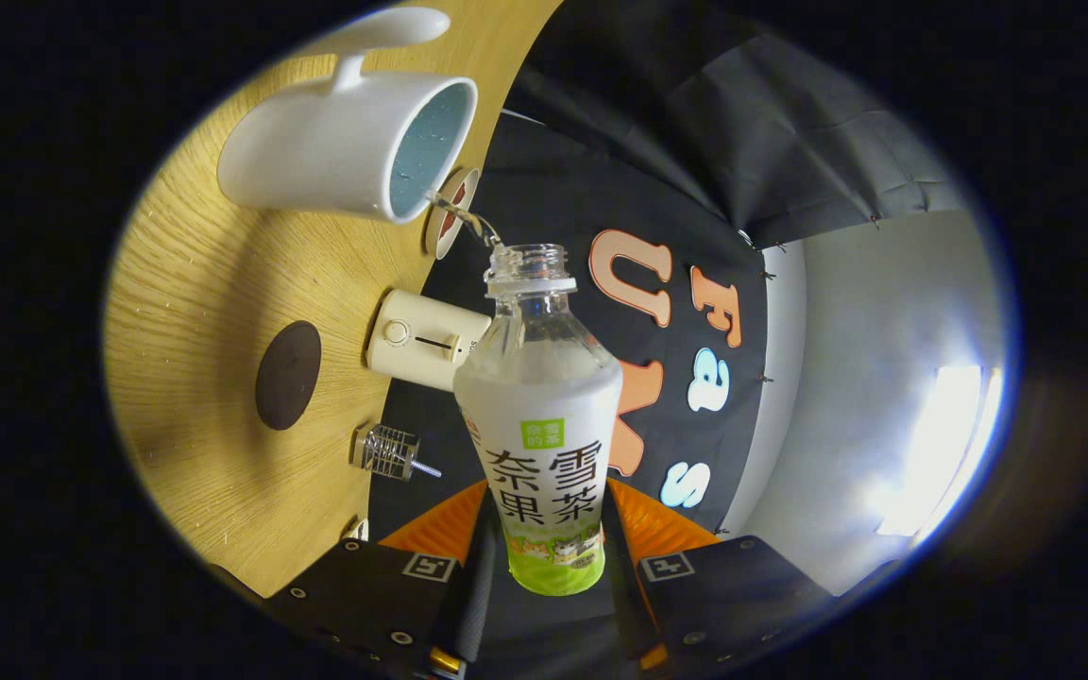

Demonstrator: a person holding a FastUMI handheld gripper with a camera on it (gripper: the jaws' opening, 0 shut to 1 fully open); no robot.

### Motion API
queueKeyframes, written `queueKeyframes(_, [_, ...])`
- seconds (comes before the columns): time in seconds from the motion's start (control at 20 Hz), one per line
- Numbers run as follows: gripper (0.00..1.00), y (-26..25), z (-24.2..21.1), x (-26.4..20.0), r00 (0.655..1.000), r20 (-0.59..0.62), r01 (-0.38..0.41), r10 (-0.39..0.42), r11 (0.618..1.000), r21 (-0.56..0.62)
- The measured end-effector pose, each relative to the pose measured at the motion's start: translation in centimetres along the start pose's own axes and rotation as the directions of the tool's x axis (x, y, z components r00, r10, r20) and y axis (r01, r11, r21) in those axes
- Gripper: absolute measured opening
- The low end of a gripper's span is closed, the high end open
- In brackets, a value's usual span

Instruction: Take the bottle from table, then pour the juice into the cup, finally place the bottle on the coaster

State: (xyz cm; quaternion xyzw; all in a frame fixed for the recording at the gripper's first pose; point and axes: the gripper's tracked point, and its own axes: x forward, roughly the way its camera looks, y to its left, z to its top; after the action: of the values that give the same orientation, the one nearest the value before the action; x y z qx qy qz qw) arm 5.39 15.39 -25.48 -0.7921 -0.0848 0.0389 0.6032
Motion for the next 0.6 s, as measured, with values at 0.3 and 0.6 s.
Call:
queueKeyframes(0.3, [0.56,-0.21,0.48,0.14,0.999,0.033,0.025,-0.024,0.999,-0.030])
queueKeyframes(0.6, [0.56,-0.31,1.00,0.19,0.998,0.062,0.032,-0.028,0.998,-0.059])
